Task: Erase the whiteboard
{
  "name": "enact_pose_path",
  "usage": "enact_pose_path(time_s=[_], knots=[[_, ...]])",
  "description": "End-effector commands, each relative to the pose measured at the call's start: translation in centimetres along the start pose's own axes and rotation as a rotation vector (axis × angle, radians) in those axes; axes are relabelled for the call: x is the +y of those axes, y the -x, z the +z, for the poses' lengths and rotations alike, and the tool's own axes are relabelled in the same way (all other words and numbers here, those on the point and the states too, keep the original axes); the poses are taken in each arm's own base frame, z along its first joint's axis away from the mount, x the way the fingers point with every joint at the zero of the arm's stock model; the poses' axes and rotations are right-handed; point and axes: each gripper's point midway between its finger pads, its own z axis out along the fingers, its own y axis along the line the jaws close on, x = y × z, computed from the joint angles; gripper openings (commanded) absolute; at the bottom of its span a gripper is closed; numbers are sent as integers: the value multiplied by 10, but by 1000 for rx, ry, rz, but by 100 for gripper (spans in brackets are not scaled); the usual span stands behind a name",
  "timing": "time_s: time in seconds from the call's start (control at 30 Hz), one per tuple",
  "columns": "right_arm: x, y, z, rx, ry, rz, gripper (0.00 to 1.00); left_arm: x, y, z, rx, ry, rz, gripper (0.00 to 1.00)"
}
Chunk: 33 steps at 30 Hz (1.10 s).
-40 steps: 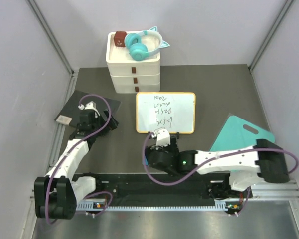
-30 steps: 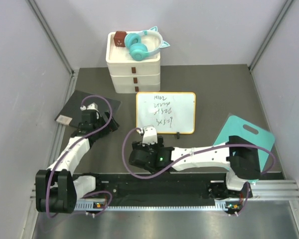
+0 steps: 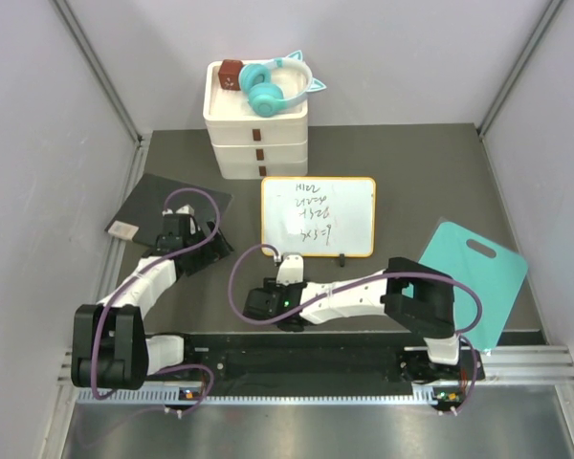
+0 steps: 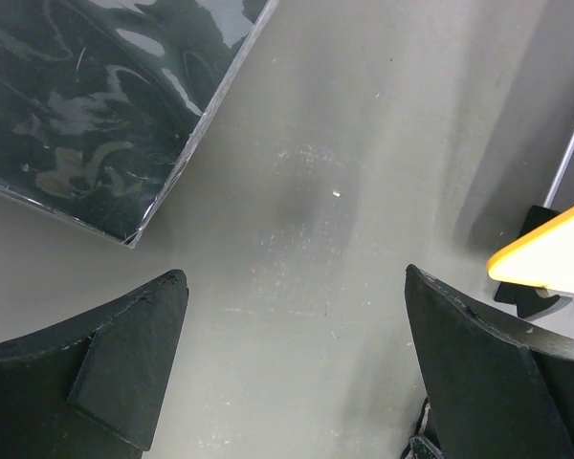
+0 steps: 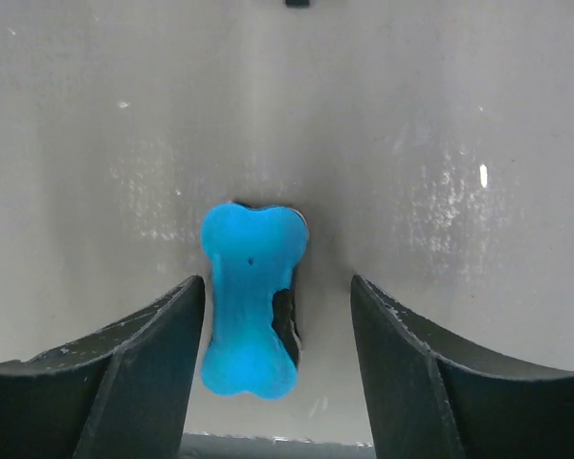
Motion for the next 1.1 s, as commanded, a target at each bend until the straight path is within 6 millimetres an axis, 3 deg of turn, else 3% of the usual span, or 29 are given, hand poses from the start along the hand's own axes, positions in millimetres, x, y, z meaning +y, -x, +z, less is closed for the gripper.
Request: enact_pose_path(time_s=[0.0,0.07,0.17,0.23,0.27,0.3,0.53,0.67,0.7,0.77,0.87,0.93,1.03,1.07], knots=[[10,-3,10,9,24,53,62,-9,11,-1,-39,-41,14,99],[9,-4,13,13,17,55,57,-8,8,1,-23,-38,13,99],[9,-7,15,19,14,54,28,-7,7,2,-15,-33,14,99],[8,-7,14,18,13,51,15,-8,6,1,-11,-41,23,99],[8,-6,14,14,15,52,3,-9,7,-1,-14,-45,29,99],[6,-4,12,7,12,44,0,-9,7,-2,-15,-49,34,99],[-15,37,-16,-85,55,31,0,-20,7,-13,-88,-140,66,96],[-42,70,-28,-134,66,18,0,-41,12,-22,-150,-270,89,95],[-47,86,-39,-163,95,19,0,-54,17,-26,-180,-343,102,94],[-62,109,-46,-198,120,24,0,-61,14,-25,-186,-405,100,94],[-80,134,-46,-241,139,-22,0,-76,12,-24,-197,-510,98,94],[-85,161,-53,-305,189,-7,0,-82,11,-17,-185,-556,79,93],[-92,173,-47,-311,218,-61,0,-86,2,-2,-127,-589,56,88],[-94,179,-42,-305,233,-50,0,-95,7,-3,-159,-634,80,85]])
